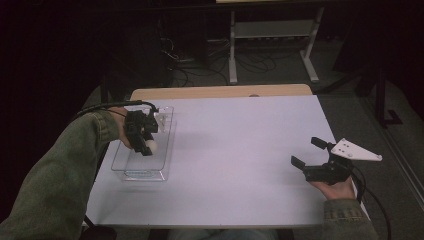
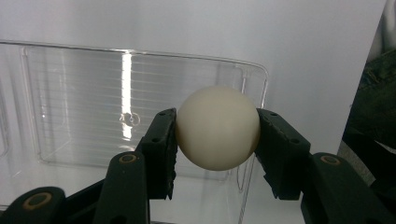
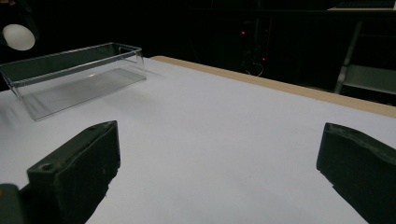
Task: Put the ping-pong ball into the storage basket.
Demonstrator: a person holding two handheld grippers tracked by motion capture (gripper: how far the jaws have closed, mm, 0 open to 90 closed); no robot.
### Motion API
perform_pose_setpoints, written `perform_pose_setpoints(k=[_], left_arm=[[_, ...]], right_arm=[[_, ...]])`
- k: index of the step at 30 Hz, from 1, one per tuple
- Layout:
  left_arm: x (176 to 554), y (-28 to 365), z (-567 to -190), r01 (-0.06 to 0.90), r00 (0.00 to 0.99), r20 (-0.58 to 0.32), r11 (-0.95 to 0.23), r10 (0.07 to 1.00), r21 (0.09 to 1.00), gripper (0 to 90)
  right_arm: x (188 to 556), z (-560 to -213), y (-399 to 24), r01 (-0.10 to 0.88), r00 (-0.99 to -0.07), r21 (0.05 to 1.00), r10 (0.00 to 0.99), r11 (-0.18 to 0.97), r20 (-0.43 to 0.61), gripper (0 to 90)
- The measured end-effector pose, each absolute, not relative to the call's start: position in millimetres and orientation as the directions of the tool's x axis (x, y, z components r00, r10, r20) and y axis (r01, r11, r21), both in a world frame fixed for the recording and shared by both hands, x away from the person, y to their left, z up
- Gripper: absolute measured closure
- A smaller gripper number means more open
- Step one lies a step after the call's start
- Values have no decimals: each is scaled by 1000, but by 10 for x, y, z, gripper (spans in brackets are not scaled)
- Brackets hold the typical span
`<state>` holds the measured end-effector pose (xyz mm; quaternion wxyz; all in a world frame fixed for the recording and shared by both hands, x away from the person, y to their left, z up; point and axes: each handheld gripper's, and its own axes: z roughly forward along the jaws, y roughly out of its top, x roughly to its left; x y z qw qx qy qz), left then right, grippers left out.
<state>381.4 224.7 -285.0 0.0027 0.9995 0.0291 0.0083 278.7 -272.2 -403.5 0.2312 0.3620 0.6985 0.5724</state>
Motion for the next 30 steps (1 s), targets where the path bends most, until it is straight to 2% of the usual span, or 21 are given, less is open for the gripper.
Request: perform_pose_setpoints(k=[30], left_arm=[[3819,2294,-3204,62,998,5,-998,62,27,509]], right_arm=[[2788,-4038,-2727,243,-632,966,770,86,90,0]])
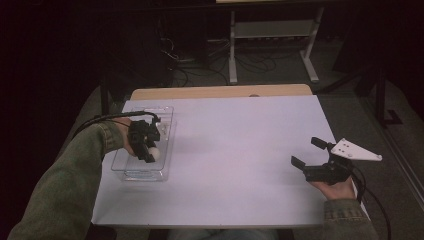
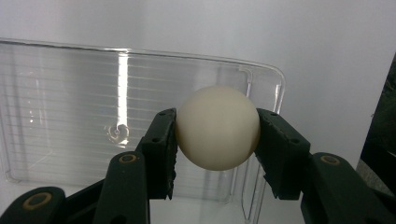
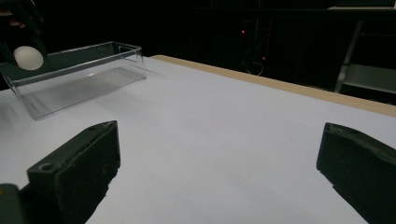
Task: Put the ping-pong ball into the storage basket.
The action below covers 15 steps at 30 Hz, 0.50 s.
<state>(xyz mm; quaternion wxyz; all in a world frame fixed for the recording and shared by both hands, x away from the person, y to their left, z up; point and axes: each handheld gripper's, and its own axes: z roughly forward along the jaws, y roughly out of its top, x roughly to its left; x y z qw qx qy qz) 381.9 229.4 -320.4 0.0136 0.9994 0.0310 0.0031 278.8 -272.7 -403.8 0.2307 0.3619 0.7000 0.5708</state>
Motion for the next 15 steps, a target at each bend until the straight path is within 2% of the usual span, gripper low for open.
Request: perform_pose_setpoints(k=[15], left_arm=[[3848,2306,-3370,63,998,-10,-997,63,42,509]], right_arm=[[2789,-4043,-2726,246,-633,965,769,90,90,0]])
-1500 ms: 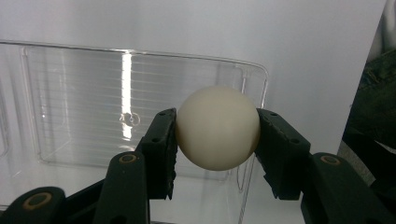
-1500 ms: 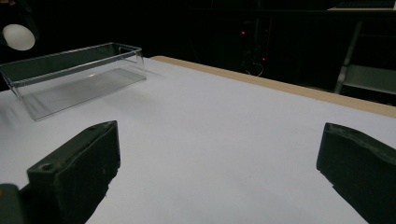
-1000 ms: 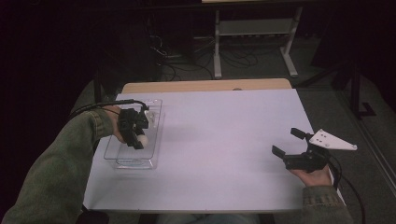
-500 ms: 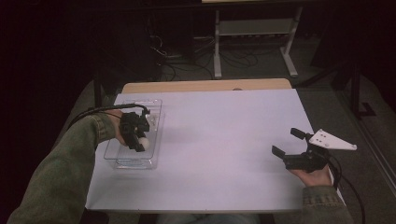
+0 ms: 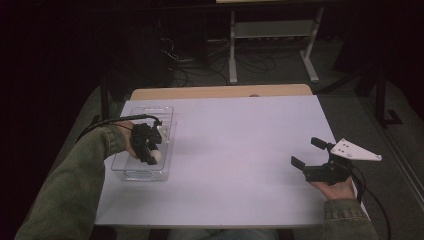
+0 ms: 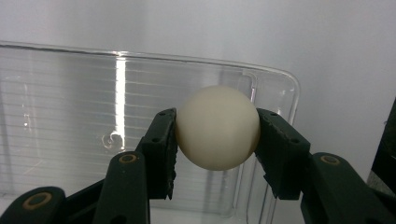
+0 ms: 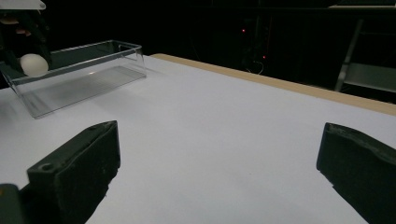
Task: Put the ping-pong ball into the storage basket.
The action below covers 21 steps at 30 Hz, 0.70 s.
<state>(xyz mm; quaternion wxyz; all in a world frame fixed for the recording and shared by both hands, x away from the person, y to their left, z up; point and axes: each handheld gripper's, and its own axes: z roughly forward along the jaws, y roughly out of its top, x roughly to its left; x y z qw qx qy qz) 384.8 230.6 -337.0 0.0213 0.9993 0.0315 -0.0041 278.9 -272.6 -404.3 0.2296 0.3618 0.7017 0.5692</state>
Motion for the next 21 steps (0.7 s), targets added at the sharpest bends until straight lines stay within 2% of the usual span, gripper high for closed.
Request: perform_pose_setpoints(k=[21], left_arm=[[3866,2311,-3702,46,999,-28,-998,45,36,509]], right_arm=[[2781,-4050,-2723,253,-633,963,769,94,91,0]])
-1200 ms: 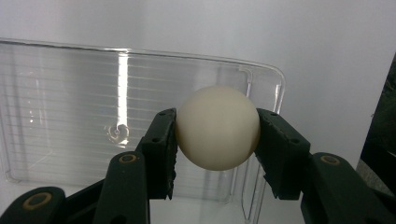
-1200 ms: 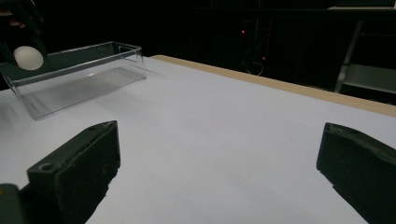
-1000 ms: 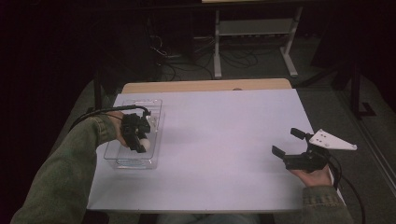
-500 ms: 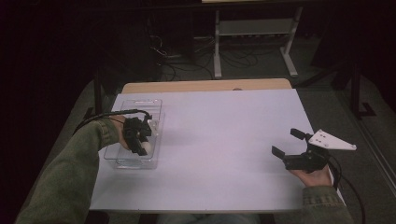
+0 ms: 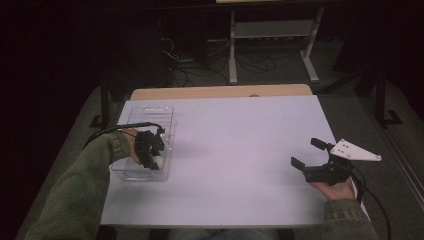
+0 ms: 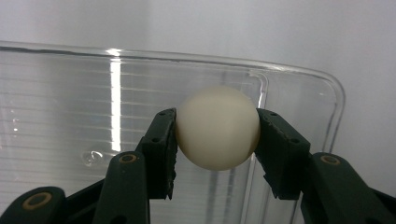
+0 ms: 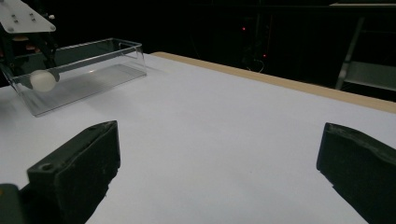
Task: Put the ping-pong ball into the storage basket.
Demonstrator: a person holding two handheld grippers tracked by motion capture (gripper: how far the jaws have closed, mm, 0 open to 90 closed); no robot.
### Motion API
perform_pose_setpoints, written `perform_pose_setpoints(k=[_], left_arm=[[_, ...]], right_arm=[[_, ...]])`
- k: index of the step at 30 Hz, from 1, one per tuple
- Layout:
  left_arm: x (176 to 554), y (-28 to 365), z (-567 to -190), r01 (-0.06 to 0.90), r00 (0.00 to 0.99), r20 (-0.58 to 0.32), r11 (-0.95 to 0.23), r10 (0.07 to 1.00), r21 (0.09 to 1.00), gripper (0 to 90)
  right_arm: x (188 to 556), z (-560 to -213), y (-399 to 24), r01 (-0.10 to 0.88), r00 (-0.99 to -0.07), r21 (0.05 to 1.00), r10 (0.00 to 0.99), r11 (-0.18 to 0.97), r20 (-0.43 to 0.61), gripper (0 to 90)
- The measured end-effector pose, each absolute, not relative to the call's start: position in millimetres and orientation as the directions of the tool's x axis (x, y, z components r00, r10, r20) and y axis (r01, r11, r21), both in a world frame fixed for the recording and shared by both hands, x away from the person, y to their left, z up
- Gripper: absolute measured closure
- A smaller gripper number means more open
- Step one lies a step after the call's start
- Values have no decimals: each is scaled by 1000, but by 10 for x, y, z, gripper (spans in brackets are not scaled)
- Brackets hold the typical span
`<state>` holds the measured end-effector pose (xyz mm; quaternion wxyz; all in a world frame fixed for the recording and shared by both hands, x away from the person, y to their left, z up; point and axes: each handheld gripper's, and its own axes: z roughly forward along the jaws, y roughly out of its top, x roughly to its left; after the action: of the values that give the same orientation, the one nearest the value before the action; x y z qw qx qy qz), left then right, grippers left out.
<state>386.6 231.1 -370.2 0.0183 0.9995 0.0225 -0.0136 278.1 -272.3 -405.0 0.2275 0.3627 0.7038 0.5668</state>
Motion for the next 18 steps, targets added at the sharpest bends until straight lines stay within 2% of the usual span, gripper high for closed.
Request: perform_pose_setpoints(k=[18], left_arm=[[3872,2301,-3825,49,998,-37,-998,48,36,509]], right_arm=[[2778,-4052,-2727,256,-631,962,770,91,95,0]])
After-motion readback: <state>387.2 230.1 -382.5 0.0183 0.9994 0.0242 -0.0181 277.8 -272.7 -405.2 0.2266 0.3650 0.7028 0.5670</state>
